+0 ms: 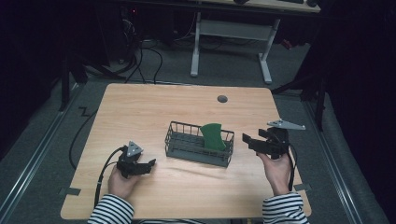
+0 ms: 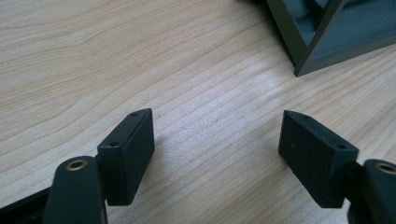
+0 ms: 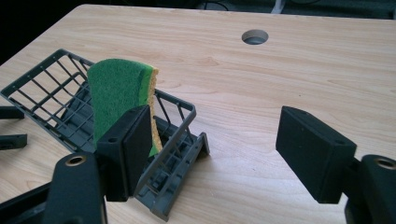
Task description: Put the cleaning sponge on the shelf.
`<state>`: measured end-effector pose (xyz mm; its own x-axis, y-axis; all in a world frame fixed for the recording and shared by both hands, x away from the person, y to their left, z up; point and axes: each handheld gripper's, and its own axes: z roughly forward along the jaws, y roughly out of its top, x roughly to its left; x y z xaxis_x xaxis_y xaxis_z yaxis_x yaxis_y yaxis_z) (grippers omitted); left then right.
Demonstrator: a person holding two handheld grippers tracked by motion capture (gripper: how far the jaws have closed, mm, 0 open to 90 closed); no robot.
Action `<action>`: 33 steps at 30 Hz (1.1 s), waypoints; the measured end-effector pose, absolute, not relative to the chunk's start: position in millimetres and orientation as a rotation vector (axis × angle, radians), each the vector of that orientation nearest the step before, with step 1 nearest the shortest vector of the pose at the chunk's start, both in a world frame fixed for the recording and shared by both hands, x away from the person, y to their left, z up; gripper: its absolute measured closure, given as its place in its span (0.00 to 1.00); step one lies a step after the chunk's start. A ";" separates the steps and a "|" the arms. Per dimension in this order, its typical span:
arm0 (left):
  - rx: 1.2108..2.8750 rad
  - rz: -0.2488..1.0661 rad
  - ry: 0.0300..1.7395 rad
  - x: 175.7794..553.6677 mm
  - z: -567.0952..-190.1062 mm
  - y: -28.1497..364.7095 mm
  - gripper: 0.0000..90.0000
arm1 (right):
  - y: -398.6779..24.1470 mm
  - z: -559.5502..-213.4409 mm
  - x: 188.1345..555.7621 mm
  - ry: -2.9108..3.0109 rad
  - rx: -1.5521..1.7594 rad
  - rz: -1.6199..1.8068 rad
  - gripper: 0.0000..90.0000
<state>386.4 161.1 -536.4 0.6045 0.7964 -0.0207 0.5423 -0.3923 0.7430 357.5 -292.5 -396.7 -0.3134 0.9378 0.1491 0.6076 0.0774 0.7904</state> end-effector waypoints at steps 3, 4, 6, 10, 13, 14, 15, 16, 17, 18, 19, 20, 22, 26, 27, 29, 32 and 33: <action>2.095 0.442 1.053 386.4 -536.4 161.1 0.30 | -298.0 -395.5 352.9 1.957 1.533 1.118 0.31; 2.095 0.442 1.053 386.5 -536.4 161.2 0.30 | -300.0 -395.4 351.4 1.953 1.534 1.121 0.31; 2.096 0.442 1.053 386.4 -536.4 161.2 0.30 | -303.8 -395.4 348.3 1.946 1.533 1.122 0.31; 2.096 0.443 1.053 386.4 -536.4 161.1 0.30 | -310.9 -396.0 342.0 1.928 1.542 1.135 0.32; 2.095 0.442 1.053 386.5 -536.4 161.2 0.30 | -315.7 -397.8 336.6 1.911 1.546 1.141 0.32; 2.096 0.442 1.053 386.5 -536.3 161.3 0.30 | -317.4 -398.5 334.7 1.906 1.543 1.142 0.32; 2.096 0.442 1.053 386.4 -536.4 161.2 0.30 | -319.1 -399.3 332.5 1.895 1.543 1.153 0.32; 2.096 0.442 1.052 386.4 -536.4 161.2 0.30 | -321.0 -399.8 330.2 1.888 1.548 1.161 0.32; 2.096 0.442 1.053 386.4 -536.3 161.2 0.30 | -323.0 -400.9 328.4 1.881 1.552 1.169 0.33; 2.095 0.443 1.053 386.4 -536.4 161.1 0.30 | -324.9 -402.0 326.8 1.875 1.551 1.173 0.33; 2.096 0.442 1.053 386.4 -536.4 161.2 0.30 | -326.2 -403.1 325.1 1.870 1.560 1.177 0.33; 2.096 0.443 1.053 386.4 -536.4 161.1 0.30 | -327.3 -404.2 323.6 1.868 1.562 1.179 0.33; 2.096 0.442 1.053 386.4 -536.4 161.2 0.31 | -329.2 -406.8 320.9 1.866 1.562 1.180 0.33; 2.096 0.443 1.053 386.5 -536.4 161.2 0.30 | -332.2 -412.8 316.2 1.865 1.571 1.178 0.33; 2.096 0.443 1.053 386.5 -536.4 161.2 0.31 | -332.6 -414.2 315.2 1.861 1.578 1.182 0.33; 2.095 0.442 1.053 386.5 -536.4 161.3 0.31 | -334.0 -417.0 313.8 1.858 1.580 1.188 0.33; 2.096 0.442 1.053 386.5 -536.4 161.3 0.30 | -334.1 -421.6 311.2 1.855 1.593 1.196 0.33; 2.095 0.442 1.053 386.5 -536.4 161.3 0.30 | -334.0 -423.7 310.7 1.856 1.591 1.195 0.33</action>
<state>386.5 161.3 -536.4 0.6043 0.7965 -0.0211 0.5424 -0.3918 0.7432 310.7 -334.0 -423.7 -0.2591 0.9421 0.2130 0.5838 -0.0229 0.8116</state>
